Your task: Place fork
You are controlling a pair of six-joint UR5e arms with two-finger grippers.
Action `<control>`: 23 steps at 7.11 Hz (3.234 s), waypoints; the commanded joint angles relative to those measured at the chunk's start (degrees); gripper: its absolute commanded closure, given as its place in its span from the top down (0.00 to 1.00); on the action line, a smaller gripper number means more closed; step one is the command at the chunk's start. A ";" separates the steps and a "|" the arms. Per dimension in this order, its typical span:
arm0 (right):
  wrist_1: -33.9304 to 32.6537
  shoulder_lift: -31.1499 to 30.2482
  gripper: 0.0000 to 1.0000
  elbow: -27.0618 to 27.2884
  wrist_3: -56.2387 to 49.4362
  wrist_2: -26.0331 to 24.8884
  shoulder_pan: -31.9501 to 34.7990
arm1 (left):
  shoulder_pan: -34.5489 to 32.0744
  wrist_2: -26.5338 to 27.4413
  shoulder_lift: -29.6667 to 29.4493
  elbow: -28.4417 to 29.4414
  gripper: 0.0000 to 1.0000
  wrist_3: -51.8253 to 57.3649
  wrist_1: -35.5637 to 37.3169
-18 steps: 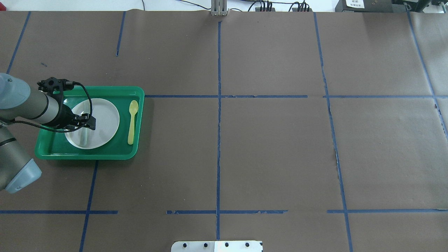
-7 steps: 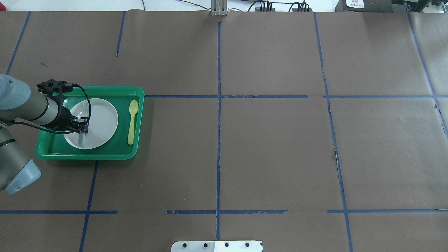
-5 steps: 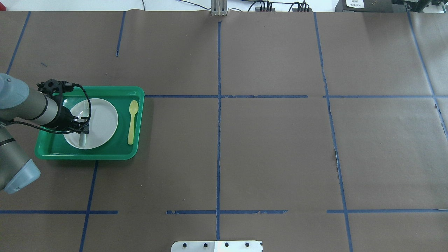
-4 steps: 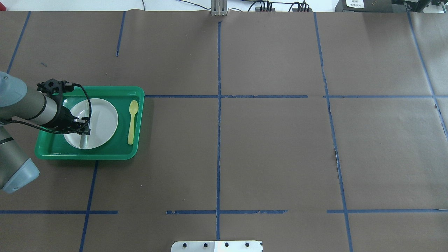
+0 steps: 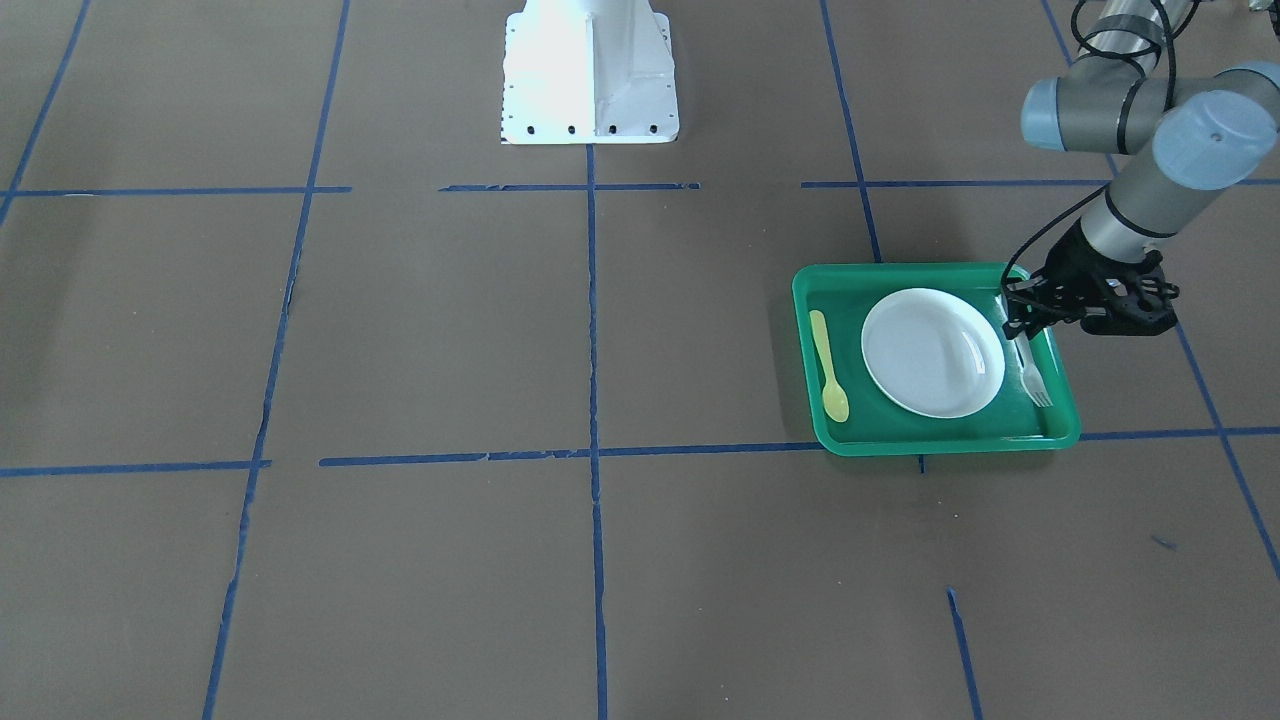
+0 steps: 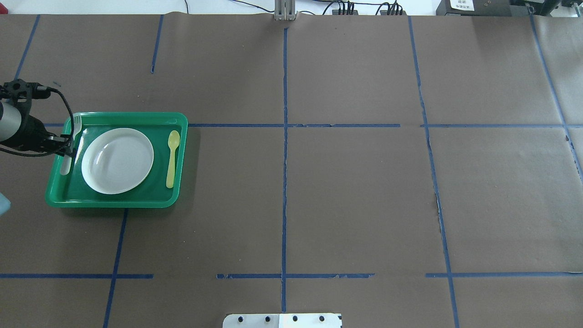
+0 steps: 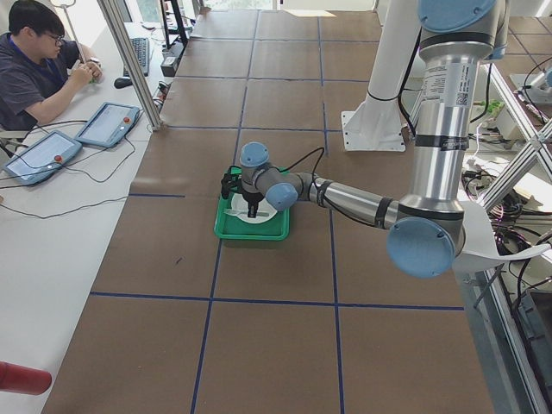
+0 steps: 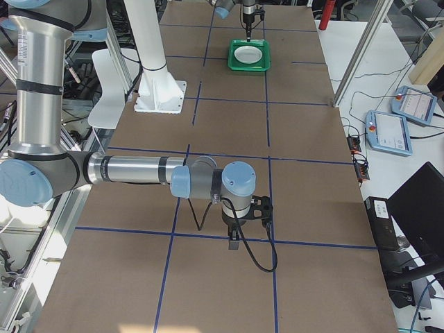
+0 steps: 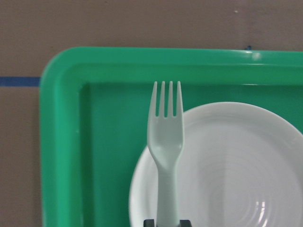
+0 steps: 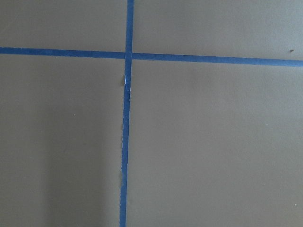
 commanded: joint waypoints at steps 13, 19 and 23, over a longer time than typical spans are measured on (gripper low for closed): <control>0.00 0.00 1.00 0.00 0.00 0.00 0.00 | 0.62 -0.28 -0.24 2.04 0.99 -0.93 0.09; 0.00 0.00 1.00 0.00 0.08 0.00 0.00 | -25.24 -5.38 5.04 -3.85 1.00 39.72 23.71; 0.00 0.00 1.00 0.00 0.00 0.00 0.00 | -38.05 -7.47 7.23 -2.98 1.00 53.65 29.10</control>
